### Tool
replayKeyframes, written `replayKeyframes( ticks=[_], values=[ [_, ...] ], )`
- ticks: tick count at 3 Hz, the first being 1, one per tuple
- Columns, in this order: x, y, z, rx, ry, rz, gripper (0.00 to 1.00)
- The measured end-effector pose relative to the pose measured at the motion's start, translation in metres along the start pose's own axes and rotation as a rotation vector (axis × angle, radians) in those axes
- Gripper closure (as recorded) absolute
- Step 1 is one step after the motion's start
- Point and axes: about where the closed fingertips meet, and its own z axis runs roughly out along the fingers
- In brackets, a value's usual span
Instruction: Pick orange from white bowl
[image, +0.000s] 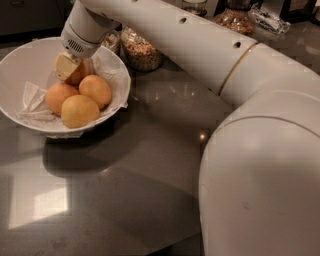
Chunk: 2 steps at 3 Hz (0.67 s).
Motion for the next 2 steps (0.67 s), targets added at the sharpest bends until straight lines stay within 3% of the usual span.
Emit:
replayKeyframes(
  ticks=[1, 2],
  values=[
    [0.0, 0.0, 0.0, 0.0, 0.0, 0.0, 0.83],
    [0.0, 0.0, 0.0001, 0.0, 0.0, 0.0, 1.0]
  ],
)
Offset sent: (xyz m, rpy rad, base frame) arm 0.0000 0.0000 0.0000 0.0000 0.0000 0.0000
